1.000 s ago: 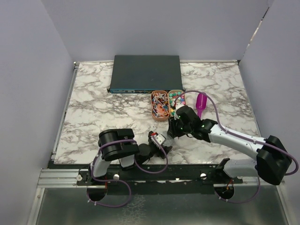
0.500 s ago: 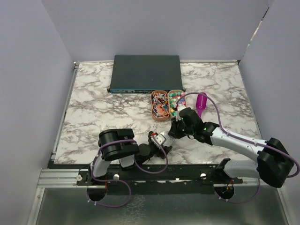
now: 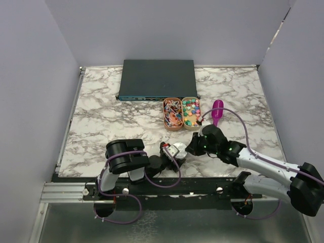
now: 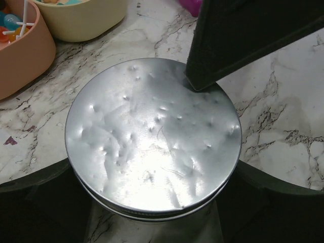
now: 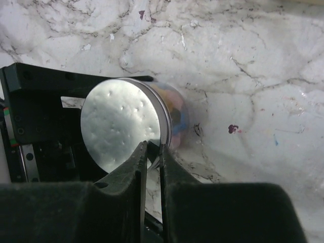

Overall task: Pack the candies
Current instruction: Screw the bottle lid onto the packing bottle.

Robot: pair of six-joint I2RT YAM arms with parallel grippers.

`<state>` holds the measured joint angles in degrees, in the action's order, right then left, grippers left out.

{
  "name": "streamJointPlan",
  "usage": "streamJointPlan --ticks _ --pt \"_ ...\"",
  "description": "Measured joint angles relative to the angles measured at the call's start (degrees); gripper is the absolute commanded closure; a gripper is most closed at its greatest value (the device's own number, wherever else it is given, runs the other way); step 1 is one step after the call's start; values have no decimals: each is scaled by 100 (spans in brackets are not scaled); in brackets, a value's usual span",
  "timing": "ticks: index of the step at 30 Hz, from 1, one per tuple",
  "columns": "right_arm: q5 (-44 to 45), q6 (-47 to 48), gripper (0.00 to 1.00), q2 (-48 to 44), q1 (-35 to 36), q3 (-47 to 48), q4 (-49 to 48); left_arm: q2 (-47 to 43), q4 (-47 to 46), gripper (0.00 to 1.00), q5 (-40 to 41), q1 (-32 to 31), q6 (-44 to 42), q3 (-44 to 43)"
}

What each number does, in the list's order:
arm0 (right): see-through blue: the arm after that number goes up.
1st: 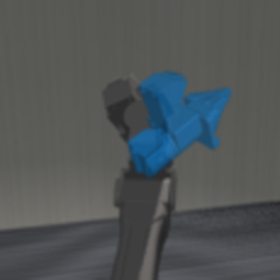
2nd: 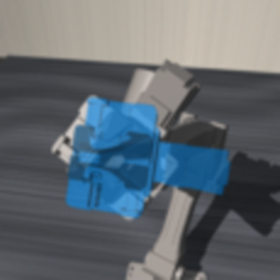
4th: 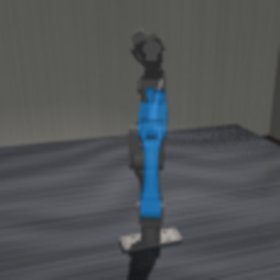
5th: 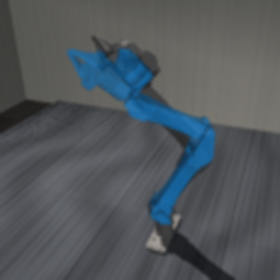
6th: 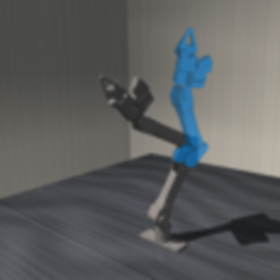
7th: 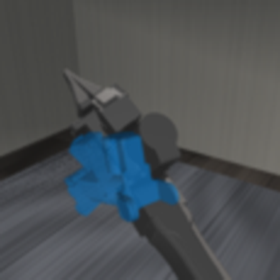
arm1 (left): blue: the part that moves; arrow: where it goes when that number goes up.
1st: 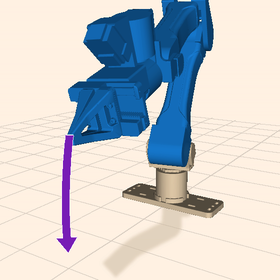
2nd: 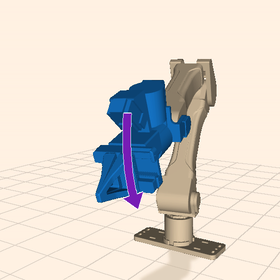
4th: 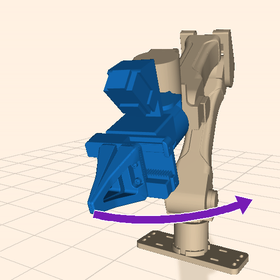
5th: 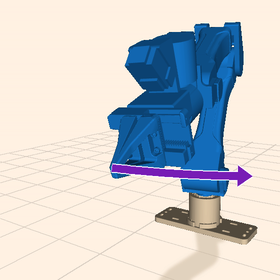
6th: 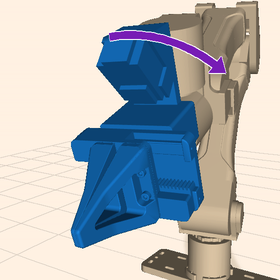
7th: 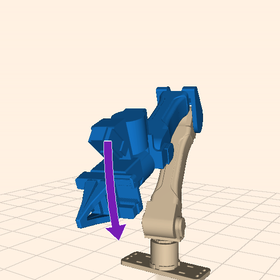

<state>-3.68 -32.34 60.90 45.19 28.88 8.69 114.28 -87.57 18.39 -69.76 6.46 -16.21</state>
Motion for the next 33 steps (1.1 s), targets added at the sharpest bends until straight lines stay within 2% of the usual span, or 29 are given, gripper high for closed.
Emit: streamJointPlan --ticks 7,10,11,12,15,19,25,33 --pt "-109 -527 87 -479 289 -249 236 -7 0 54 0 4 4 4" --pt "-284 -638 83 -597 483 -236 605 -11 0 54 0 9 33 4" --pt "-286 -658 77 -619 522 -199 813 -13 2 54 0 15 39 4" --pt "-251 -662 73 -629 551 -129 1032 -15 2 54 0 24 52 4" --pt "98 -662 71 -629 551 319 1602 -15 2 55 0 37 70 4" --pt "629 -466 68 -616 549 988 1805 -17 2 55 -2 37 76 4" --pt "1001 24 70 68 490 1661 1755 -17 2 56 -9 39 79 4" --pt "852 599 72 1152 146 1961 1497 -17 2 56 -24 39 79 4"
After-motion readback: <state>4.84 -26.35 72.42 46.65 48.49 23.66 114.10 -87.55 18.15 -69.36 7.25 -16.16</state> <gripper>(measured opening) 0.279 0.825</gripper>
